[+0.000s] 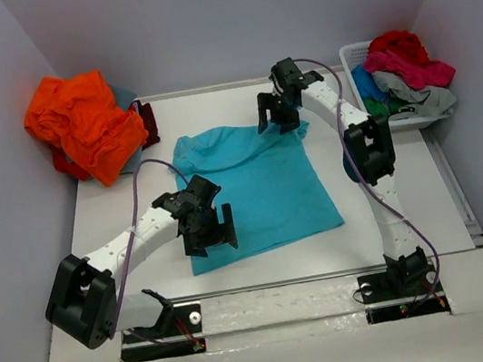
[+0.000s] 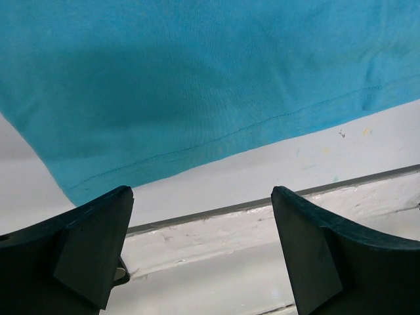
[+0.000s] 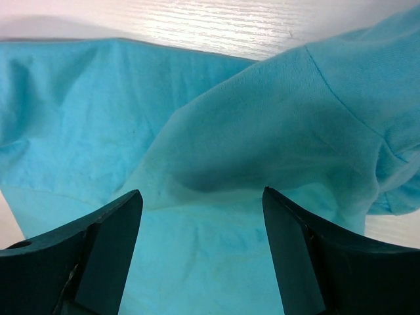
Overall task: Fold and stack the t-shirts
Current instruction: Flatten out the crumpled T-shirt at the center of the board.
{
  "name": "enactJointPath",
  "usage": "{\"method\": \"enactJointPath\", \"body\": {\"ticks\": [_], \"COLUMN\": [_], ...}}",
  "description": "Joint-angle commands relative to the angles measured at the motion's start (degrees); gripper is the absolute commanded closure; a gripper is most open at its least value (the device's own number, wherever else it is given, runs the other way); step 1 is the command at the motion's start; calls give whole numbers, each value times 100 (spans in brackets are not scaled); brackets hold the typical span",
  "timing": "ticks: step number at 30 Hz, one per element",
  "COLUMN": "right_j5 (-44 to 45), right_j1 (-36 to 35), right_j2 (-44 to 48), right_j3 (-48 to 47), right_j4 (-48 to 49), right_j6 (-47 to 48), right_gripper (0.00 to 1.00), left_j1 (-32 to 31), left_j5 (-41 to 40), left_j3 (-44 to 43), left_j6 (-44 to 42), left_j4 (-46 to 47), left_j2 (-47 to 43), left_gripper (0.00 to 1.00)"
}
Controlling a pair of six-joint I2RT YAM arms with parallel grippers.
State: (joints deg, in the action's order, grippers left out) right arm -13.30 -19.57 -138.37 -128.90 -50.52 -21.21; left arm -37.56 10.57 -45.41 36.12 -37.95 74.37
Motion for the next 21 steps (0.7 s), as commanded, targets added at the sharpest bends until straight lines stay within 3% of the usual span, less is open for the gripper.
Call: {"method": "enactJointPath", "body": {"ticks": [1,7,21], "right_j5": [-155,-208,-278], "right_j1": [-29,-29,-29], "right_j2": [283,652,811], "right_j3": [329,620,779], "right_j4": [350,420,482], "right_j6": [29,3,188], "right_gripper": [21,21,21], "left_j1": [-41,-41,11], "left_j5": [16,-511,-125], "left_j3": [-319,-425,445], "left_j6": [-52,105,1055], "left_j4": [-308,-844,-1311], "left_j2": [33,79,-1144], "left_gripper": [1,1,1]}}
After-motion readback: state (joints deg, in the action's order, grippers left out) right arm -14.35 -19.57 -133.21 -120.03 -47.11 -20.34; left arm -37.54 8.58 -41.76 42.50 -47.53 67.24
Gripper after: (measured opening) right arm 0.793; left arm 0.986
